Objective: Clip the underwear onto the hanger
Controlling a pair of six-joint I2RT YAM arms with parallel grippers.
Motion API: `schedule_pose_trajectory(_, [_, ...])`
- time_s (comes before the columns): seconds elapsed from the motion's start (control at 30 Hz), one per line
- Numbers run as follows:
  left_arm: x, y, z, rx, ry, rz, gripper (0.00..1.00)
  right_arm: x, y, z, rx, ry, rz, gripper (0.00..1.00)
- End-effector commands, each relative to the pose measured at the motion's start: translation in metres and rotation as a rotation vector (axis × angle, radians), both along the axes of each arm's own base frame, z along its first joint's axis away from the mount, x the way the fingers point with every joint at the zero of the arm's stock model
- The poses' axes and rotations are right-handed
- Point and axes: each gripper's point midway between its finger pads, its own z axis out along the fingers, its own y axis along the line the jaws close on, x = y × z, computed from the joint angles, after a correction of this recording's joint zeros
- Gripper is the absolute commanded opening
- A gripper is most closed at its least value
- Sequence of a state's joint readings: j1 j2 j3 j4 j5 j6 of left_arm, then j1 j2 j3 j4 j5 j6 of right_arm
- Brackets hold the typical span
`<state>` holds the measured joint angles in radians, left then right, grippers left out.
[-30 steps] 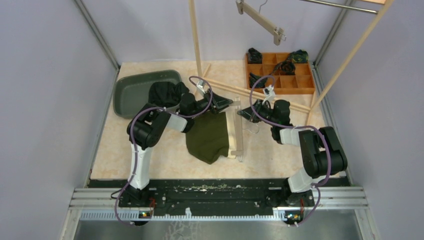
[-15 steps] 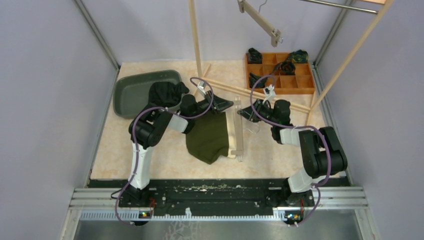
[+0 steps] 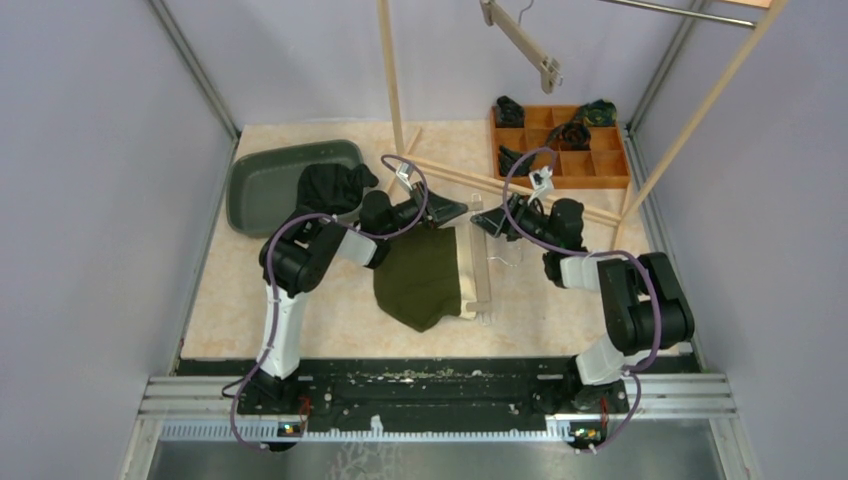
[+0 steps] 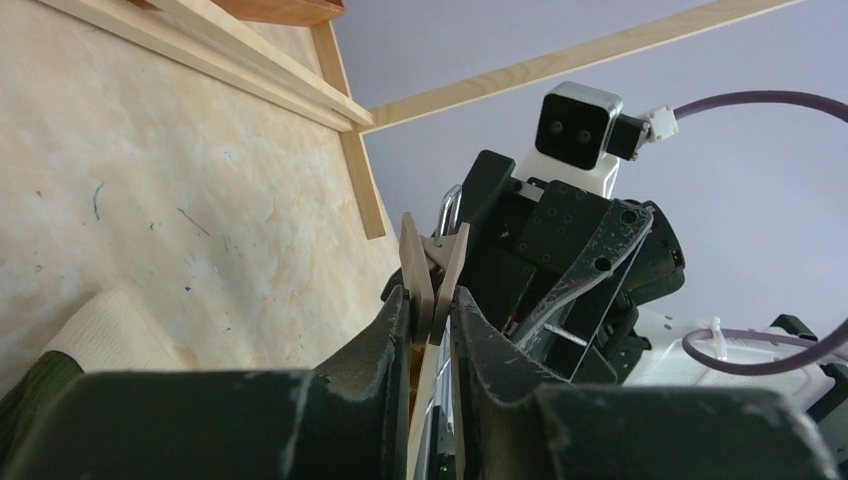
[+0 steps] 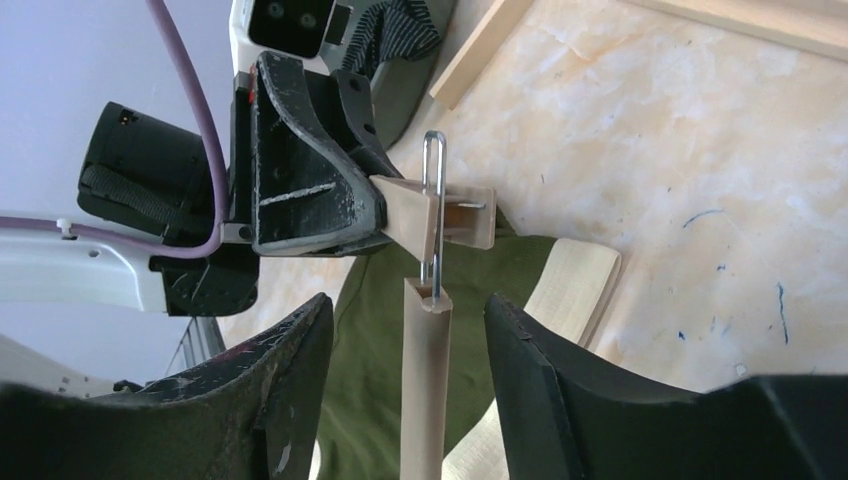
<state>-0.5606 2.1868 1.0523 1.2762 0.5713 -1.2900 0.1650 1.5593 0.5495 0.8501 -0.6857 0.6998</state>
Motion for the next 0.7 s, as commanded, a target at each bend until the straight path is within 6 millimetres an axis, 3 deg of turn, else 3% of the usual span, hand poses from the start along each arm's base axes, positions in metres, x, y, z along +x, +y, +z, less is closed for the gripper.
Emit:
schedule_pose_trajectory(0.0, [-0.007,-0.003,0.015,-0.050,-0.079,-0.039,0.16,0.012,-0.001,0.023,0.042,-0.098,0.018,0.58])
schedule_pose_trajectory(0.2, [-0.009,-0.005,0.016,-0.054,-0.096,-0.061,0.15,0.020,-0.008,0.023,0.122,-0.114,0.037,0.58])
schedule_pose_trajectory(0.67, [-0.013,-0.006,0.012,-0.052,-0.097,-0.087,0.13,0.025,-0.003,0.032,0.178,-0.157,0.082,0.60])
